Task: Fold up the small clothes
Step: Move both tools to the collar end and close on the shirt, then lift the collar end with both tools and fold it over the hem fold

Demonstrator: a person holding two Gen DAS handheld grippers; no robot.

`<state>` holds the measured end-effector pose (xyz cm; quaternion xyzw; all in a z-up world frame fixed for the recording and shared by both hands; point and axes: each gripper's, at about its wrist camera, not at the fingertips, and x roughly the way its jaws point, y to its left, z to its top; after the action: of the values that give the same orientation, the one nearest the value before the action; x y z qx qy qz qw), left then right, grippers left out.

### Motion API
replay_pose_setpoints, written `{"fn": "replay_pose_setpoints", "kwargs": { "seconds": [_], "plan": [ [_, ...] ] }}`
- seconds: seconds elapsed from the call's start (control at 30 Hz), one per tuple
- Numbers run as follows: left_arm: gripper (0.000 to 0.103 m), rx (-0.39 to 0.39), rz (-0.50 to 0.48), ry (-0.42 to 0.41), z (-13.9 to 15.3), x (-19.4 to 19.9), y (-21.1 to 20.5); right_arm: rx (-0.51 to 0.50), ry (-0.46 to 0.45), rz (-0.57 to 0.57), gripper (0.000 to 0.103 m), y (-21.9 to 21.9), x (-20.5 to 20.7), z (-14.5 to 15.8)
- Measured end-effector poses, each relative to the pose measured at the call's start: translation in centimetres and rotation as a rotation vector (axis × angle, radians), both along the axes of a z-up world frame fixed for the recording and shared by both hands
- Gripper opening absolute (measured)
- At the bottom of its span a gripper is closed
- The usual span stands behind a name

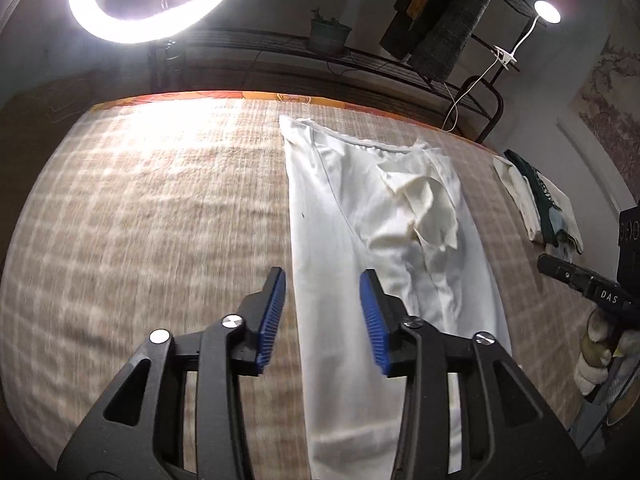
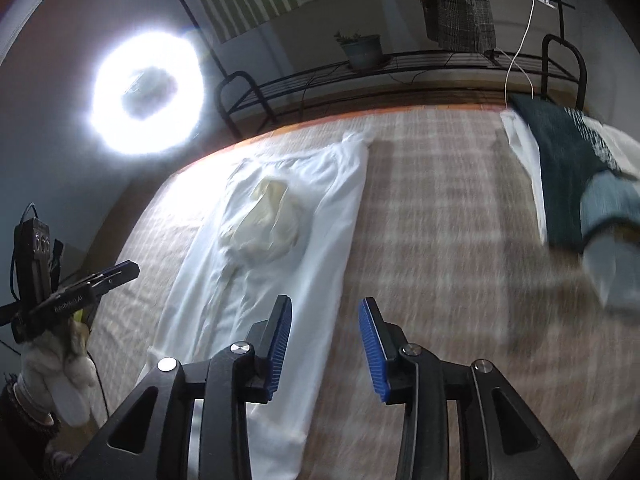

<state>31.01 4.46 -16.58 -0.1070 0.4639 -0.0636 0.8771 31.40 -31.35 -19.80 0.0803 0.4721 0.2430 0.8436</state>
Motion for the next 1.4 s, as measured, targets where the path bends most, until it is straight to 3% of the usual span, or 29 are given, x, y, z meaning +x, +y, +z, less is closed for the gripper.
{"fn": "replay_pose_setpoints", "kwargs": {
  "seconds": [0.23,0.43,0.53,0.6,1.03,1.17,1.2,1.23,1.3,1.4],
  "plan": [
    [0.040,0.012,0.031,0.005,-2.8,8.2,2.0,0.065,0.011,-0.056,0.039,-0.9,7.6,-1.6],
    [0.040,0.103,-0.005,0.001,-5.2,14.5,1.9,0.133,0.053,-0.065,0.039,0.0,13.3,-4.3],
    [0.040,0.172,-0.027,0.002,-6.4,17.0,1.4,0.117,0.058,-0.050,0.039,1.0,15.4,-5.3],
    [0.040,0.176,-0.031,-0.007,-6.6,18.4,1.2,0.109,0.056,-0.031,0.039,1.8,16.6,-5.6],
    [0.040,0.103,-0.070,-0.029,-6.5,20.0,1.1,0.160,0.078,0.005,0.036,3.9,21.0,-6.8],
    [0.011,0.134,-0.134,-0.059,-6.4,20.0,-1.1,0.158,0.059,0.013,0.027,4.3,21.1,-6.9],
    [0.009,0.163,-0.146,-0.079,-6.3,19.8,-1.7,0.163,0.062,0.016,0.016,4.2,21.2,-6.9],
    [0.005,0.190,-0.155,-0.095,-6.4,19.6,-2.2,0.170,0.070,0.026,0.011,4.2,21.2,-7.0],
    [0.003,0.223,-0.169,-0.111,-6.4,19.4,-3.0,0.152,0.066,0.028,0.004,4.6,21.3,-6.9],
    [0.002,0.189,-0.161,-0.121,-5.8,19.0,-2.7,0.137,0.038,0.030,0.001,5.0,20.9,-6.4]
  ]
}}
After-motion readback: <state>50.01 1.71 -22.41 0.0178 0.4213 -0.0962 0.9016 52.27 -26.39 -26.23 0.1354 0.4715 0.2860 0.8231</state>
